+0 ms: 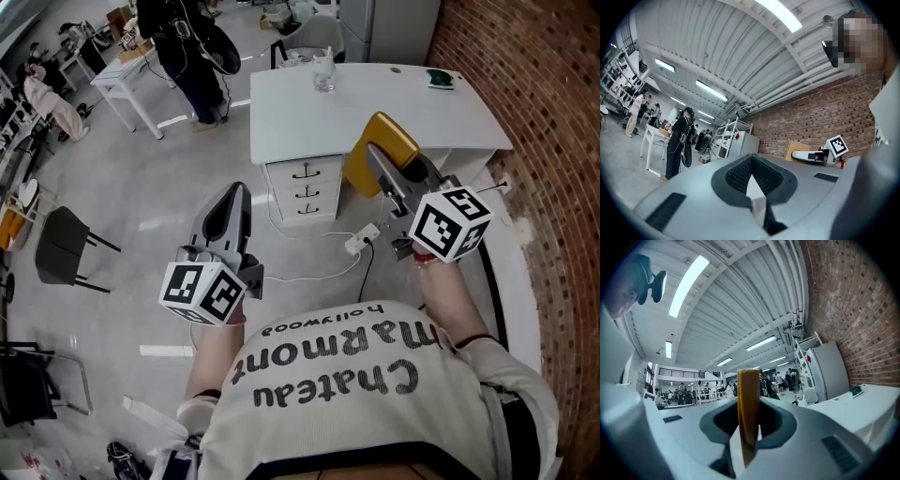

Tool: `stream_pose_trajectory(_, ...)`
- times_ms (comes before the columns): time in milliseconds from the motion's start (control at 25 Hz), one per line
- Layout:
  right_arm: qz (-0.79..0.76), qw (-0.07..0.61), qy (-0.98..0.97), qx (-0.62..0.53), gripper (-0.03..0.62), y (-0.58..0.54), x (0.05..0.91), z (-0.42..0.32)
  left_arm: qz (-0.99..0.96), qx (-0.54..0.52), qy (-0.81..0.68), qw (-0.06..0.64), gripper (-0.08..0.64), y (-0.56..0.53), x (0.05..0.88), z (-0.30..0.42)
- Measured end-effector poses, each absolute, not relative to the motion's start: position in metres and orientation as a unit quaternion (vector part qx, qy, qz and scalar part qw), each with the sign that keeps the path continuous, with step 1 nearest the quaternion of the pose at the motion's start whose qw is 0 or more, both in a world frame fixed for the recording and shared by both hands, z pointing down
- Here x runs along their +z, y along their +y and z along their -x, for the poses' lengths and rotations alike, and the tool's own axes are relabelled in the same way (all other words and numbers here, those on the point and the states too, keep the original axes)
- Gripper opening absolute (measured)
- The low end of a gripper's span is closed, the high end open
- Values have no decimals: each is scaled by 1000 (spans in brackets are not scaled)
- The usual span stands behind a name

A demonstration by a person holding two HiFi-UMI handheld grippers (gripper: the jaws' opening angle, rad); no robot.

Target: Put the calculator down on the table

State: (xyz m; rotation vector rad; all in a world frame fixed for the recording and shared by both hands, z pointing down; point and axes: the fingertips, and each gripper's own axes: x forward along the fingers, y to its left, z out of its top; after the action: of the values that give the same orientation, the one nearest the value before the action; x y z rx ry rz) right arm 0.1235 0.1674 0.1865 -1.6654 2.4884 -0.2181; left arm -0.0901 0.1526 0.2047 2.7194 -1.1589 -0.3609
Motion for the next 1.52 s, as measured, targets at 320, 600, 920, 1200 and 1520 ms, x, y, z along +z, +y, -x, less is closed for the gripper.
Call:
stream_pose_trajectory(320, 540, 54, 830, -132, 91, 139, 254, -161, -899, -99, -407, 126, 0, 133, 263, 52)
stream_pose_trajectory(600, 541, 43, 820, -183, 91, 98, 303, -163, -888, -96, -423, 155, 0, 82, 296, 57)
stream_pose_trajectory(920, 549, 37, 813, -191, 91, 29, 305, -154, -898, -92, -401, 159, 0, 1, 293, 55)
stream_pose_trajectory(1200, 559, 52, 810, -171, 91, -45, 279, -131, -911, -96, -381, 127, 0, -74, 262, 73)
stream_pose_trajectory(1520, 579, 71, 797, -159, 91, -100, 272, -106, -914, -97, -376, 116, 0, -135, 257, 110)
